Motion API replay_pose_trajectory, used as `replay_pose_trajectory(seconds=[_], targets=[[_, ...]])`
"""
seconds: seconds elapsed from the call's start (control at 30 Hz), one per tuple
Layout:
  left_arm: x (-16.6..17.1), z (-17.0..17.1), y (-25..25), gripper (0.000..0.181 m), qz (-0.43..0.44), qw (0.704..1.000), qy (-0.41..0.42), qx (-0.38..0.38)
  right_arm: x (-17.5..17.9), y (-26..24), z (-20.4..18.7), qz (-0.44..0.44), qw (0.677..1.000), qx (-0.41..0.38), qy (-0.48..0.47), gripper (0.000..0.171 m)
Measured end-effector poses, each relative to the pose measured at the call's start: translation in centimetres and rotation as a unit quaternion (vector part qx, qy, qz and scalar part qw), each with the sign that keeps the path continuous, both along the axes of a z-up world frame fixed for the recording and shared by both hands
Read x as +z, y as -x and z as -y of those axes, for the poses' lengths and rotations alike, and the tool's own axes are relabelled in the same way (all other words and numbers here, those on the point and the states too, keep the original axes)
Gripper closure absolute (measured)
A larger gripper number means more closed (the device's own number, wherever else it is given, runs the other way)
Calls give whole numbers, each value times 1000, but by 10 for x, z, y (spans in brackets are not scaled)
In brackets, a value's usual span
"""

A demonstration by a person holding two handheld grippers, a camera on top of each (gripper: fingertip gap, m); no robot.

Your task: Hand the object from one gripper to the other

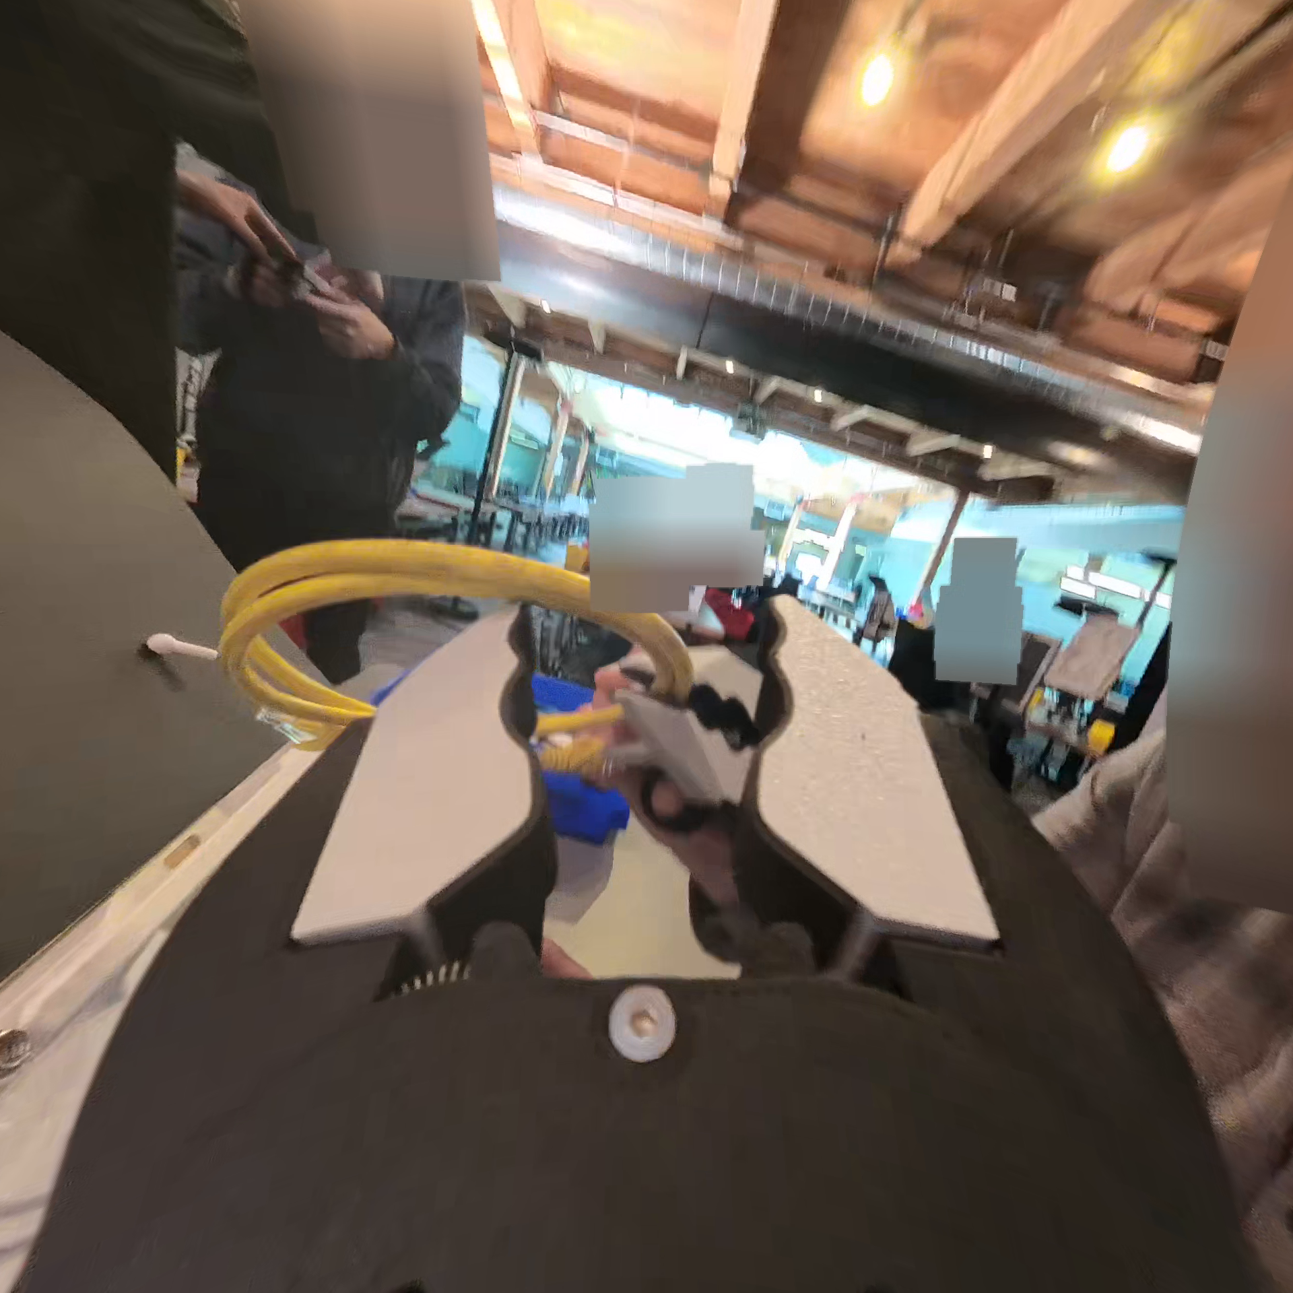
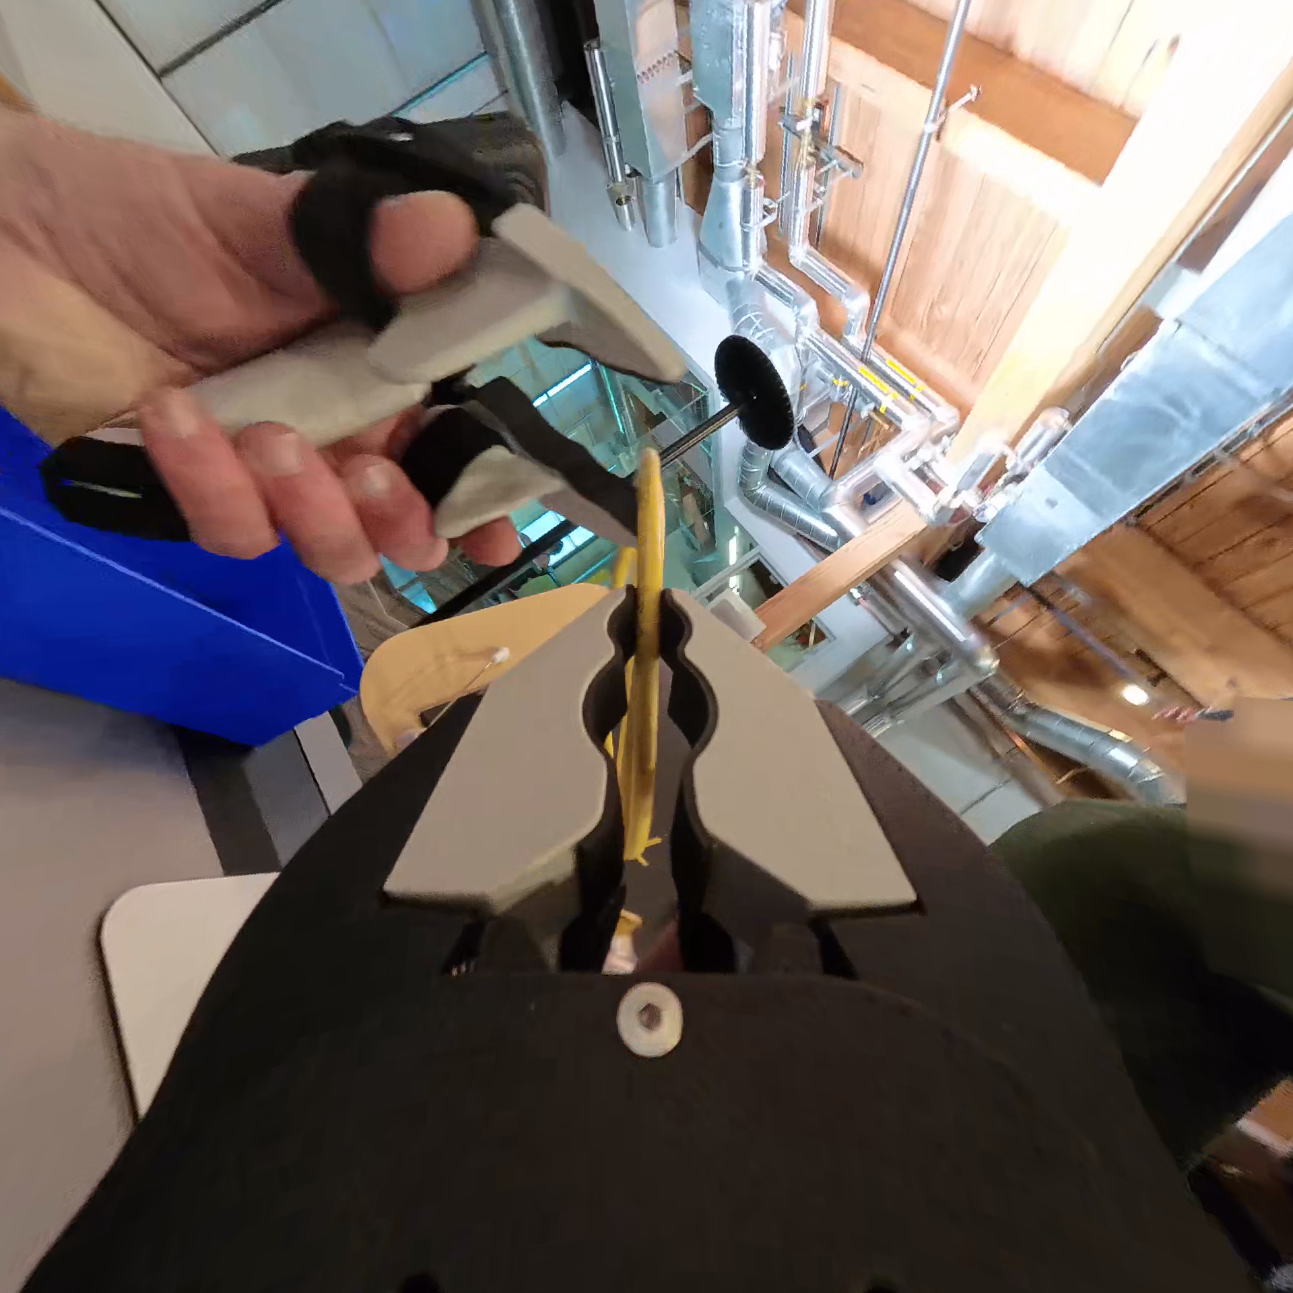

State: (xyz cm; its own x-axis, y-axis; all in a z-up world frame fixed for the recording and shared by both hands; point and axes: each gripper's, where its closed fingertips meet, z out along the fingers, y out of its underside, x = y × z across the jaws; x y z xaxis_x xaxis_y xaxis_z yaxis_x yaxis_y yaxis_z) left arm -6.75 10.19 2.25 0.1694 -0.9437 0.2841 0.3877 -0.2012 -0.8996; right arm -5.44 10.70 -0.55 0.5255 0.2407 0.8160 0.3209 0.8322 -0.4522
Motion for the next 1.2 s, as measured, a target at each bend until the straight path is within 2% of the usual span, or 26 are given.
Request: replay_pose_trajectory(seconds=[0.07, 0.17, 0.3, 0.47, 0.5, 0.57, 0.67, 0.77, 0.83, 0.93, 1.1, 1.2], targets=[[3, -6, 2, 129, 39, 999, 18, 7, -5, 8, 3, 2, 1000, 0, -13, 169], [2, -12, 9, 152, 65, 997, 33, 6, -11, 17, 4, 10, 1000, -1, -24, 169], [4, -7, 7, 160, 67, 998, 16, 1, -16, 20, 4, 13, 1000, 8, -16, 168], [4, 8, -6, 168, 12, 998, -59, 29, -33, 26, -5, 39, 997, 33, 49, 167], [5, 10, -8, 169, 5, 996, -76, 43, -37, 28, -4, 46, 996, 48, 67, 164], [6, 11, -8, 170, -20, 989, -119, 81, -40, 27, -2, 51, 989, 81, 108, 146], [9, 14, -5, 170, -46, 976, -175, 124, -34, 16, 3, 40, 974, 139, 176, 136], [0, 14, -12, 170, -135, 935, -266, 191, -8, -3, 12, -31, 931, 238, 276, 134], [-10, 14, -19, 170, -202, 886, -343, 237, 10, -16, 20, -74, 896, 303, 317, 131], [-24, 17, -33, 170, -265, 821, -428, 268, 22, -25, 34, -86, 848, 376, 363, 126], [-49, 18, -53, 170, -312, 783, -475, 254, 32, -35, 52, -102, 779, 472, 401, 126], [-59, 16, -59, 169, -336, 755, -501, 257, 31, -36, 54, -96, 773, 482, 402, 135]])
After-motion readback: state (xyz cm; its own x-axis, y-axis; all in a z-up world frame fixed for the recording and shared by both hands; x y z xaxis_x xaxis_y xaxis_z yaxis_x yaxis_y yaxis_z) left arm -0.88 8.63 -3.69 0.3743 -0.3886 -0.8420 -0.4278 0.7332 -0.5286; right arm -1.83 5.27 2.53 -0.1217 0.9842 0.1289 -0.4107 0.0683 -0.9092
